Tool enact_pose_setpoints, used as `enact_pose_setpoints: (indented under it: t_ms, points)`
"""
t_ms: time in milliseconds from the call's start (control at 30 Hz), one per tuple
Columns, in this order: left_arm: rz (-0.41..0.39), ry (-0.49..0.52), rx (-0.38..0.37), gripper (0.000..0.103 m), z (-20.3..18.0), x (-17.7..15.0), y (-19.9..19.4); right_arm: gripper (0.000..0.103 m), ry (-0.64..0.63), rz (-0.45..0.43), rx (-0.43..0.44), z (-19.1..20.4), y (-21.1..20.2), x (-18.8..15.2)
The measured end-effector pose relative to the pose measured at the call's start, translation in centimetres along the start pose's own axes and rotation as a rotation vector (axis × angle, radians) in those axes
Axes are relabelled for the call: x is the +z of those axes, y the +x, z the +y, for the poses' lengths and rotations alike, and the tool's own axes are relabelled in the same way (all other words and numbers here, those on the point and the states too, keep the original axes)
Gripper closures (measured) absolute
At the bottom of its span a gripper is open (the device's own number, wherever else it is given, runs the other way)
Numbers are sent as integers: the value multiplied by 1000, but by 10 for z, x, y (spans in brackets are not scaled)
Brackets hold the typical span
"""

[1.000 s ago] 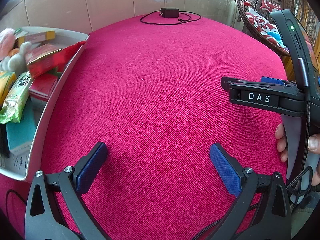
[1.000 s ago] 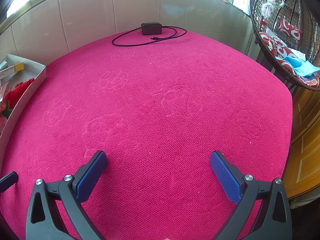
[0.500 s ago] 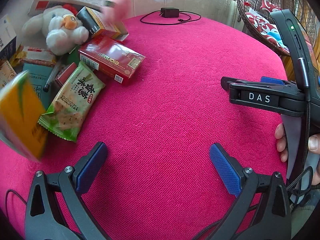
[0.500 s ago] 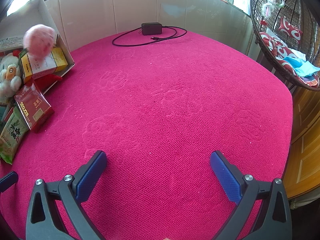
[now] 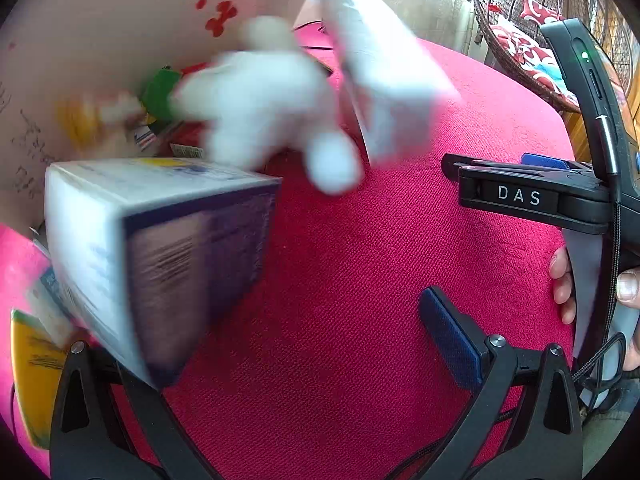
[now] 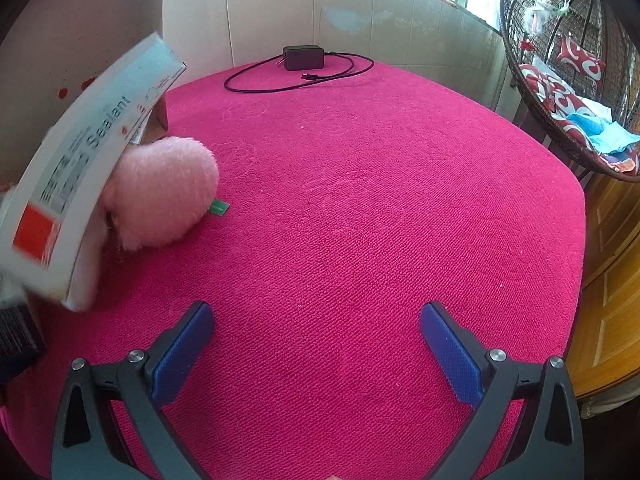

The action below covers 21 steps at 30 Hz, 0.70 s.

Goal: Organize objects

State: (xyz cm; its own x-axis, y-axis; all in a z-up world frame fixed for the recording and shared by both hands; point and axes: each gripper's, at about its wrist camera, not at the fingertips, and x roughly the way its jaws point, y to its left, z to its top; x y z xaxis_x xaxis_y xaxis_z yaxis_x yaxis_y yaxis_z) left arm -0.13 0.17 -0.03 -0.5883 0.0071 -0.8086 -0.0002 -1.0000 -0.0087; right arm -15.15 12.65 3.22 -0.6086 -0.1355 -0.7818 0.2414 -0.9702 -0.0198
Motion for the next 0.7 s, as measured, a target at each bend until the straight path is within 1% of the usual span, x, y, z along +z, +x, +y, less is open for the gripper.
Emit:
enact_pose_setpoints:
  t_ms: [700]
  points:
    - [0,0,0,0,-1,-1,2,0,1,-1,1,-2,-1,-2]
